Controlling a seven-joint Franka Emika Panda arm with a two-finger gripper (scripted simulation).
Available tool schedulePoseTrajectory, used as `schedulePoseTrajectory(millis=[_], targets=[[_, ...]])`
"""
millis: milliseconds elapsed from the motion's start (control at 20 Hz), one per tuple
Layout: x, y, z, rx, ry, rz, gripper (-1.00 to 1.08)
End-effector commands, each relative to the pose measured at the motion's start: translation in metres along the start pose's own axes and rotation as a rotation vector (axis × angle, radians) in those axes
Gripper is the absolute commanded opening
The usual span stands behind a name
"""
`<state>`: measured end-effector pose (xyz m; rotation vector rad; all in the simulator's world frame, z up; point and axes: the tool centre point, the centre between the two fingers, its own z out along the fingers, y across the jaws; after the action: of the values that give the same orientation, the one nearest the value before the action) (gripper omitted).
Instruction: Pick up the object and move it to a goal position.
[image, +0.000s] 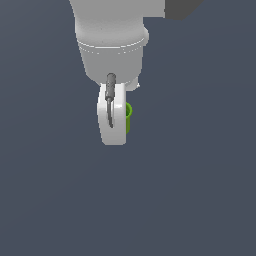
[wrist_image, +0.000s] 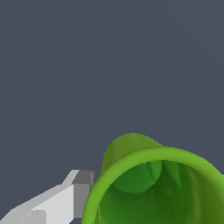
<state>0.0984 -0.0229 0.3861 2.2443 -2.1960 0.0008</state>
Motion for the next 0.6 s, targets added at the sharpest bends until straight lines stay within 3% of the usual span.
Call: schedulePoseTrajectory(millis=[0,550], targets=[[0.002,-0.002,-0.014,0.0,0.0,-0.001,-1.0],[0.007,-0.008,-0.047,0.001,-0.001,-0.002,-1.0]])
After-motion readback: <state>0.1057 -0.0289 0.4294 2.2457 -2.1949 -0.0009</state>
